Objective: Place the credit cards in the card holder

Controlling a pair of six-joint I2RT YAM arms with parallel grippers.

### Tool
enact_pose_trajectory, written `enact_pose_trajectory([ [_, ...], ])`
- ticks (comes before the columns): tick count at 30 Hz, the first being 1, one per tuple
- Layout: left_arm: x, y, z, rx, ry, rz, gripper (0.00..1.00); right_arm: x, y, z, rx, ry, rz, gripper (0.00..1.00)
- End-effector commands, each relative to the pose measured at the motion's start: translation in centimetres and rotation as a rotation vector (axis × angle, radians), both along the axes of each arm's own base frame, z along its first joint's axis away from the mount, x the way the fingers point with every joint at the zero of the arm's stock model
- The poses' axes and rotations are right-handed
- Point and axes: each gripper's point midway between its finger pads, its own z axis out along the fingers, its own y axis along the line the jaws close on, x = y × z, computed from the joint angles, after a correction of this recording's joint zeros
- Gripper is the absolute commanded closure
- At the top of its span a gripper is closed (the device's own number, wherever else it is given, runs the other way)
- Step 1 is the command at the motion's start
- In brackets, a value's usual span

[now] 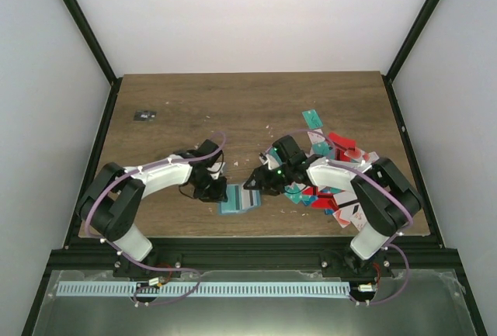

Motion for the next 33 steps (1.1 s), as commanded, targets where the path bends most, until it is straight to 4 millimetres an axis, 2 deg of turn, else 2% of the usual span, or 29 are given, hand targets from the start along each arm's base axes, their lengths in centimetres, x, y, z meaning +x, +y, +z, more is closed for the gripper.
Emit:
enact_pose_trajectory([
  [1, -1.3, 0.5, -2.1, 0.075, 0.046, -0.008, 0.78, -0.2, 2.2, 3.4, 0.094, -0.075, 0.079, 0.48],
  [7, -1.4, -0.3, -1.8, 0.034, 0.052, 0.005, 0.79, -1.4, 4.0, 4.4, 0.116, -0.081, 0.119, 0.48],
  [13, -1.4, -1.0, -1.6, -0.006, 0.061, 0.007, 0.79, -2.0, 5.3, 4.3, 0.150, -0.052, 0.145, 0.47],
  [23, -1.9, -1.2, -1.8, -0.033, 0.074, 0.014, 0.79, -1.9, 6.9, 4.5, 0.201, -0.034, 0.173, 0.40],
  [29, -2.0, -1.5, -1.7, -0.060, 0.071, 0.010, 0.79, -2.1, 7.2, 3.5, 0.219, -0.008, 0.182, 0.42],
  [33, -2.0, -1.3, -1.2, -0.059, 0.062, 0.015, 0.79, -1.9, 6.8, 1.2, 0.151, 0.019, 0.163, 0.50],
])
